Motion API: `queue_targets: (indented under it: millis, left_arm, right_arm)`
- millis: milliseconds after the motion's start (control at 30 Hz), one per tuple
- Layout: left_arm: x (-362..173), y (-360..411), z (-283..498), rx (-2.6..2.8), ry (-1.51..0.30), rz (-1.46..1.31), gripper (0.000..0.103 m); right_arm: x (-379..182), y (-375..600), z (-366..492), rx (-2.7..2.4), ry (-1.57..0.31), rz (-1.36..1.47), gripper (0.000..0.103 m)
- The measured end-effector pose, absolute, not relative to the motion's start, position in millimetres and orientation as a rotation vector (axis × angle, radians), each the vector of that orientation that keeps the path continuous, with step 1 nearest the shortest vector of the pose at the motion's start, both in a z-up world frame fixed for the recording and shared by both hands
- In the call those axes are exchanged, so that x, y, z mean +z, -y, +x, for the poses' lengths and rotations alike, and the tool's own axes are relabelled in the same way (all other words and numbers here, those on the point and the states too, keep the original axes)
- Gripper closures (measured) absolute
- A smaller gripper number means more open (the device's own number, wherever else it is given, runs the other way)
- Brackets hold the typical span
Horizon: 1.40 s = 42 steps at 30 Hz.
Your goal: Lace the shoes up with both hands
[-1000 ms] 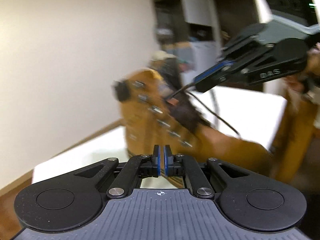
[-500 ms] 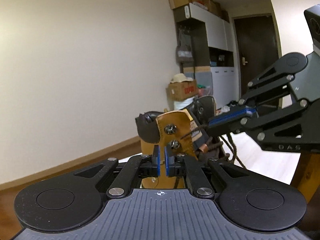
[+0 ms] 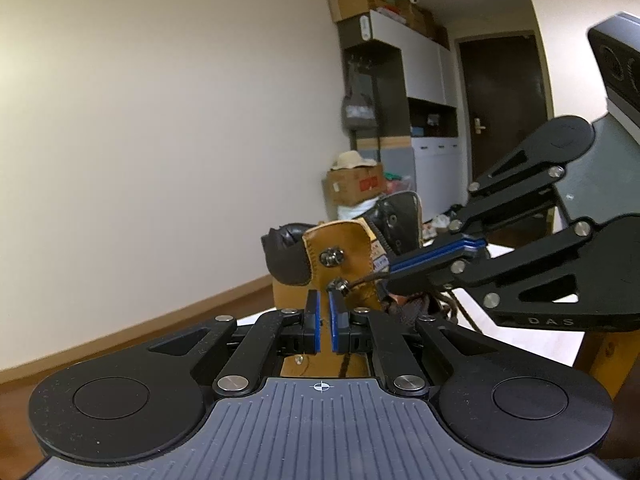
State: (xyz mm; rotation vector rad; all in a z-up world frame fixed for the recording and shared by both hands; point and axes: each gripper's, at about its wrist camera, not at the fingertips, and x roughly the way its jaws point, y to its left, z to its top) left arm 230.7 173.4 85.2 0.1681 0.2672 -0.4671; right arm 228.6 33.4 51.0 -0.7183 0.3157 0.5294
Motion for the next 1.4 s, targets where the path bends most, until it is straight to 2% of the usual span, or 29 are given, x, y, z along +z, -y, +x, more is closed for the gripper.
queue_targets:
  millis: [200,667,833,967,1067,1300,1400]
  left_arm:
    - [86,-172,227,-0.481,-0.255,0.24,0.096]
    - [81,-138,229,-0.524,-0.213,0.689,0.093]
    - [74,-139,234,-0.478,-0.279,0.693,0.1]
    - [70,-140,237,-0.441,-0.332,0.696,0.101]
    - [49,-169,235,-0.348,-0.451,0.66,0.101]
    - [2,-223,218,-0.144,-0.7,0.655,0.101]
    - [-6,-235,216,-0.048,-0.735,0.667,0.101]
  right_arm:
    - [52,-38,232,0.536,-0.315,-0.736,0.099]
    - [52,-41,238,0.553,-0.31,-0.772,0.099]
    - [52,-39,240,0.557,-0.305,-0.773,0.099]
    - [56,-30,236,0.594,-0.317,-0.727,0.096]
    - [61,-4,228,0.59,-0.321,-0.66,0.088]
    - [47,47,240,0.487,-0.431,-0.542,0.089]
    - [39,55,243,0.482,-0.463,-0.511,0.089]
